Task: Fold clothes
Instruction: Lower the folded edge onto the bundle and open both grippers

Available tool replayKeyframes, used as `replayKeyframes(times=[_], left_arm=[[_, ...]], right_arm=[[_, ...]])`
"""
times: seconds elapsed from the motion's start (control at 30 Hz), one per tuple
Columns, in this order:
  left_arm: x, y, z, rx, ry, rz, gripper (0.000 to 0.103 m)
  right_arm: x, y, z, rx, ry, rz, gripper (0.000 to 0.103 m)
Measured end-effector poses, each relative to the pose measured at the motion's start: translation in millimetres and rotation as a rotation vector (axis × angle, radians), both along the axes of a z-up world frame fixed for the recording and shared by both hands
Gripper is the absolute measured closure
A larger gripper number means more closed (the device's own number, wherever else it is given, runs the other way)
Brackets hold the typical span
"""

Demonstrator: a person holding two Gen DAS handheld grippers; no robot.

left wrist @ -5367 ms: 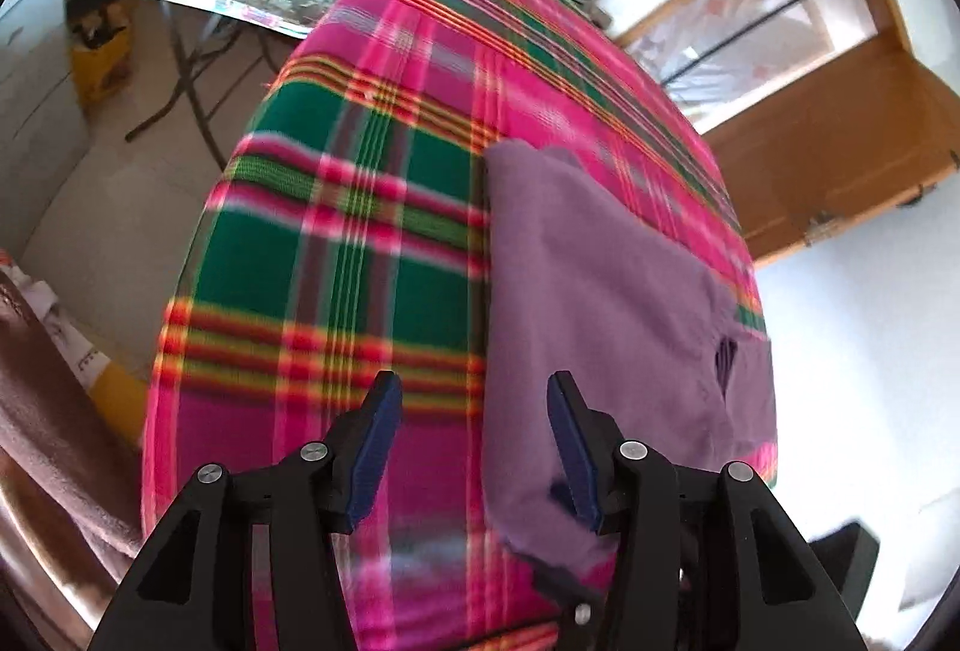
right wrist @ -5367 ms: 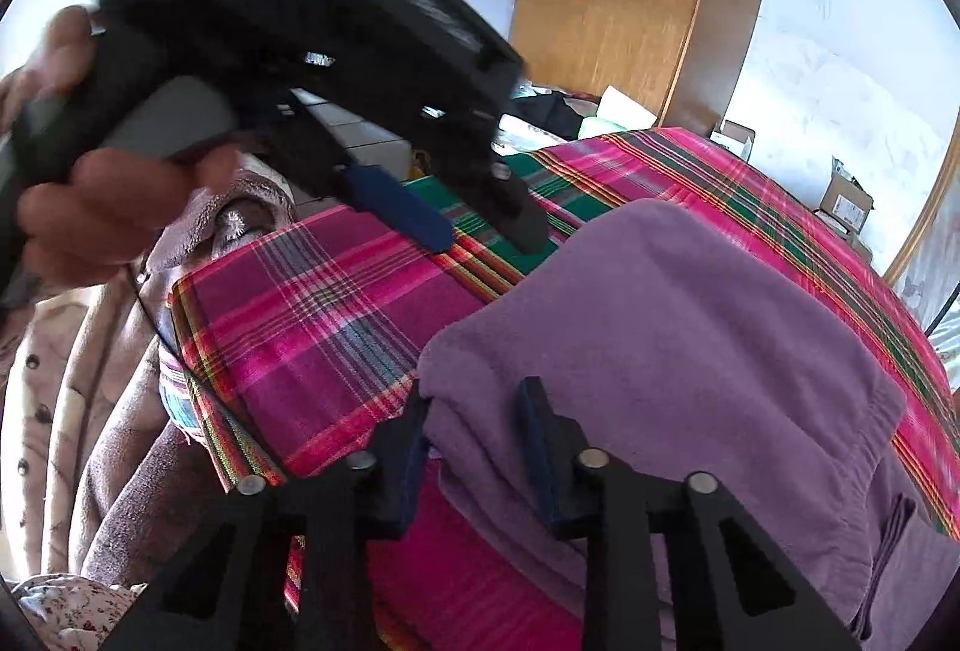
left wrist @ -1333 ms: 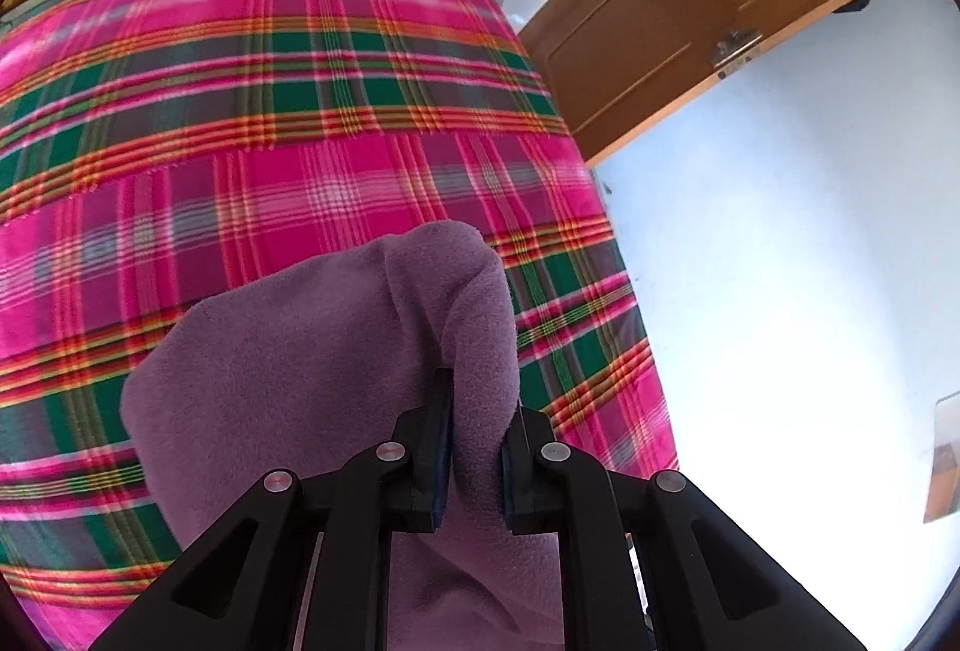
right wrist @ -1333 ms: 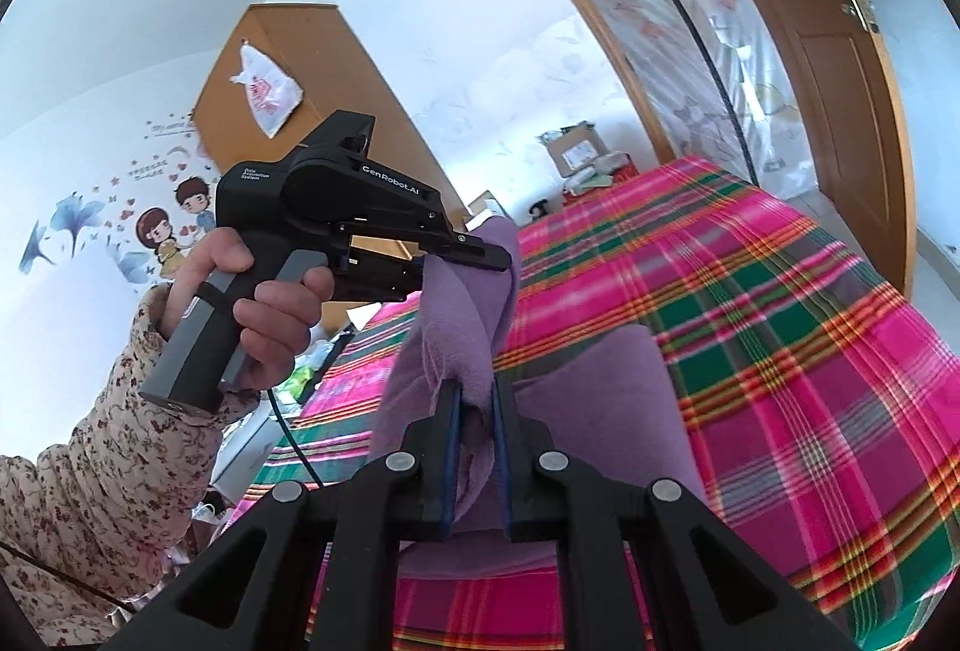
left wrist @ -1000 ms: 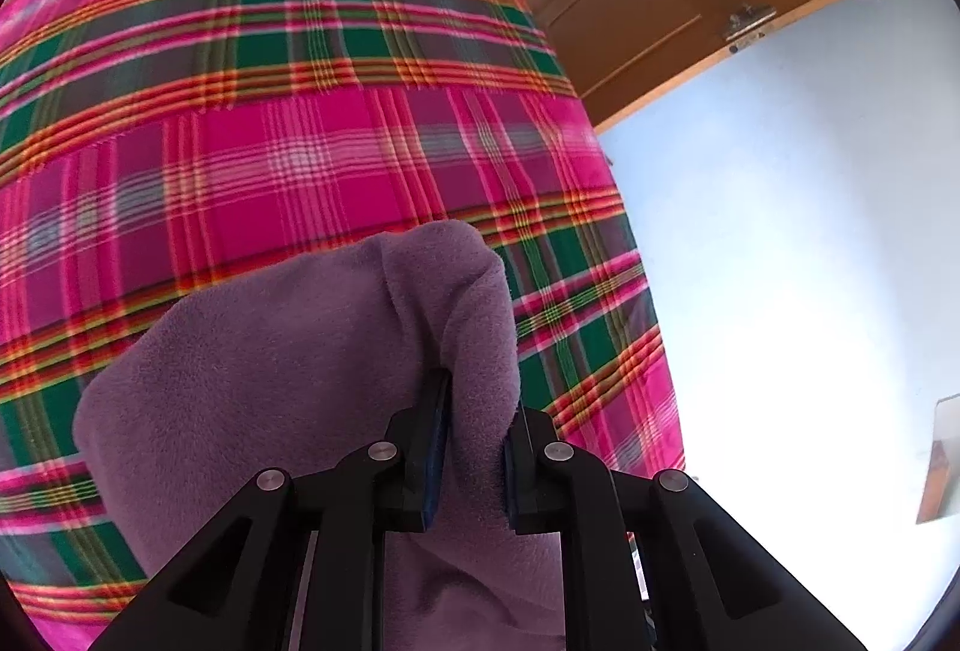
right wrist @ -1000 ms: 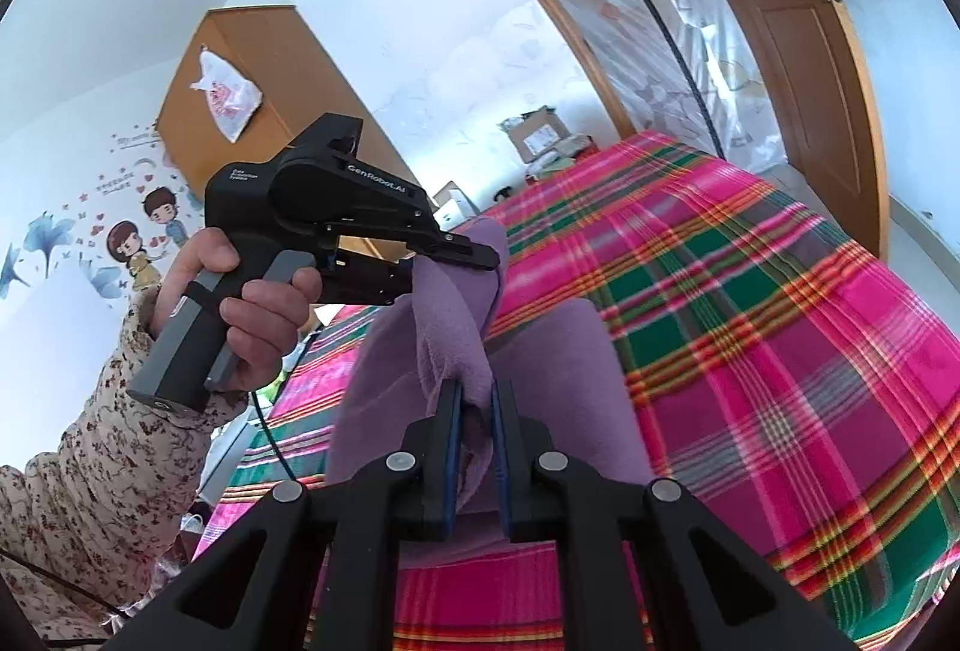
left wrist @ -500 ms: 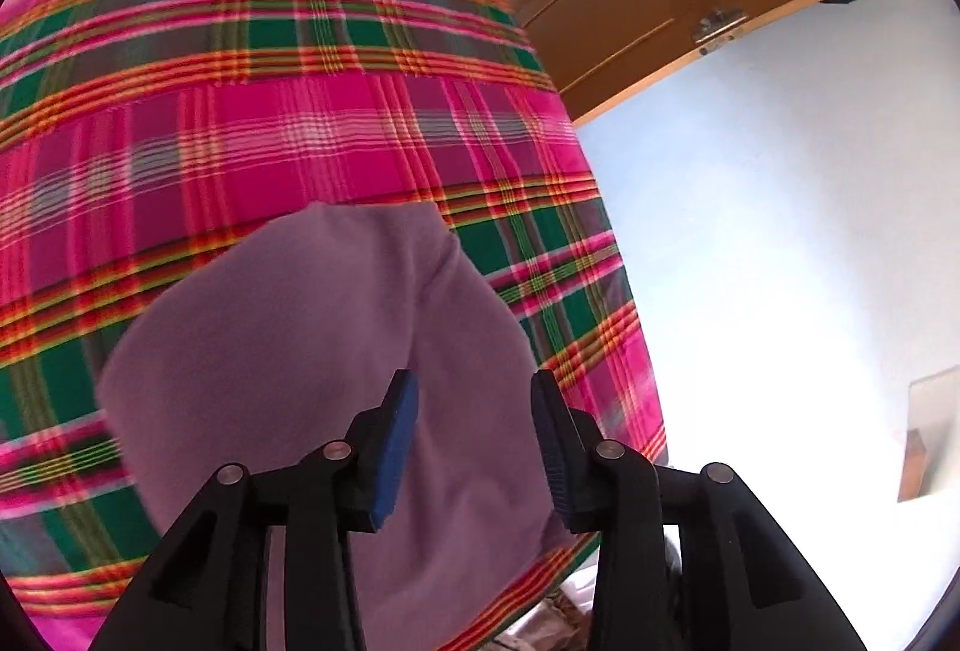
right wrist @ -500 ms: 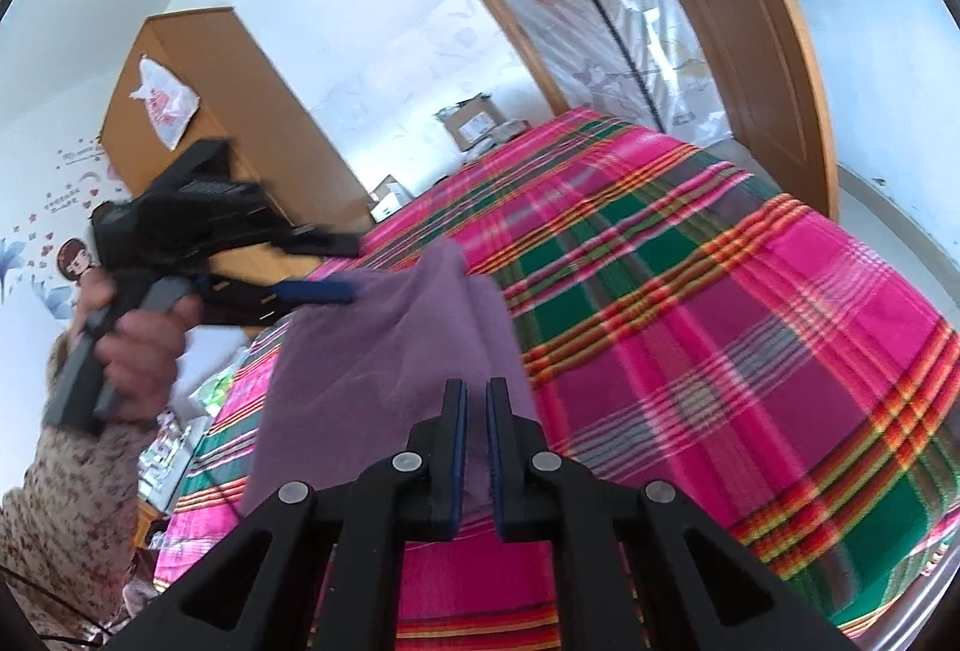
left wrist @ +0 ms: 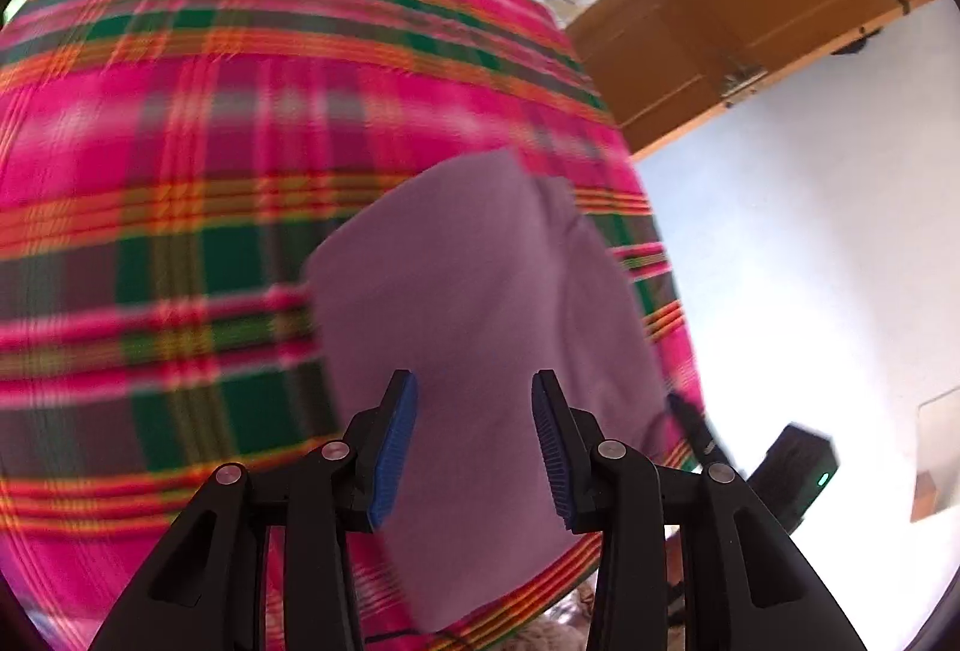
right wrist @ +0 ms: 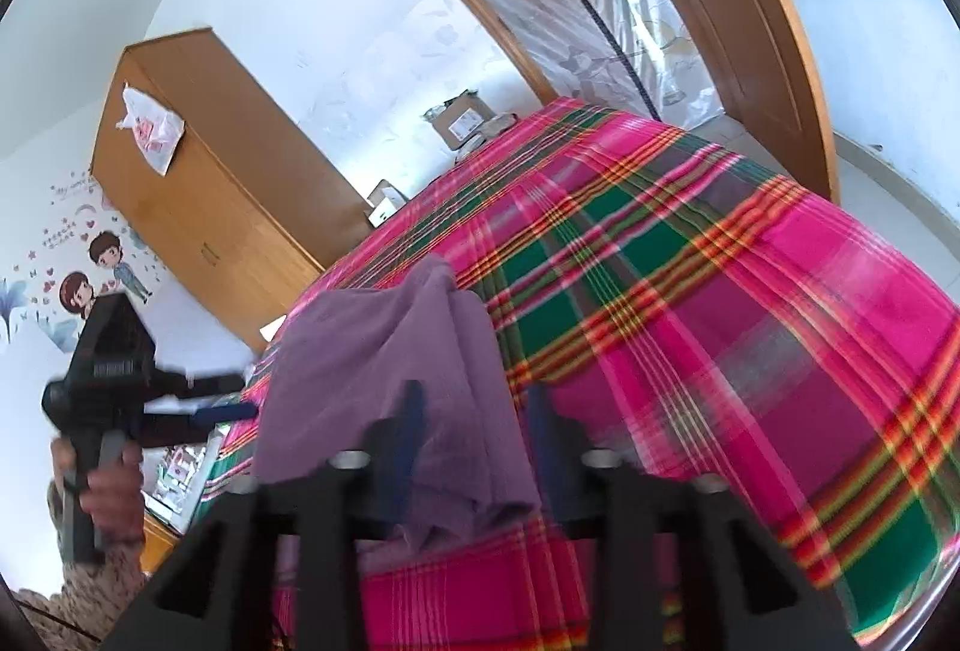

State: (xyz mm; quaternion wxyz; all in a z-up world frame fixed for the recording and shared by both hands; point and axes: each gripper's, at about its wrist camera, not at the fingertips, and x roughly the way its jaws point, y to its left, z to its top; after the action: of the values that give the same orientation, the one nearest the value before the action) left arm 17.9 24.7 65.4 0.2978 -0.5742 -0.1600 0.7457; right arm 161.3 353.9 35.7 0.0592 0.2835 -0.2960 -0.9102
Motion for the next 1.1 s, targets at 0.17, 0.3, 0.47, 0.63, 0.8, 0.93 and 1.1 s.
replayKeyframes(times=[0.17,0.3,0.47,0.63,0.8,0.93,1.1], left_arm=[[14,-14,-26,0.053,-0.056,0.024,0.062],[17,-23,-38,0.083,-0.082,0.06,0.062],[17,-21,-40,0.07,-0.071,0.076,0.06],[21,-14,-45,0.066,-0.078,0.071,0.058],[22,-14,-48,0.064,-0.087,0.068,0.052],[24,-21,-49,0.066,-0.092,0.074,0.051],[27,-19,-47,0.053,-0.075,0.079,0.051]], right_arm=[[-26,-2,-7,-0.038,-0.041,0.087,0.06],[-35,-11,-12,-0.008,-0.077,0.114,0.092],[-12,-22,19,0.12,0.048,0.099,0.094],[-5,-9,12,0.111,0.028,0.054,0.093],[-10,6,-21,0.039,-0.093,-0.002,0.082],[-9,15,-17,0.045,-0.103,-0.025,0.078],[-8,1,3,0.13,-0.035,-0.007,0.077]])
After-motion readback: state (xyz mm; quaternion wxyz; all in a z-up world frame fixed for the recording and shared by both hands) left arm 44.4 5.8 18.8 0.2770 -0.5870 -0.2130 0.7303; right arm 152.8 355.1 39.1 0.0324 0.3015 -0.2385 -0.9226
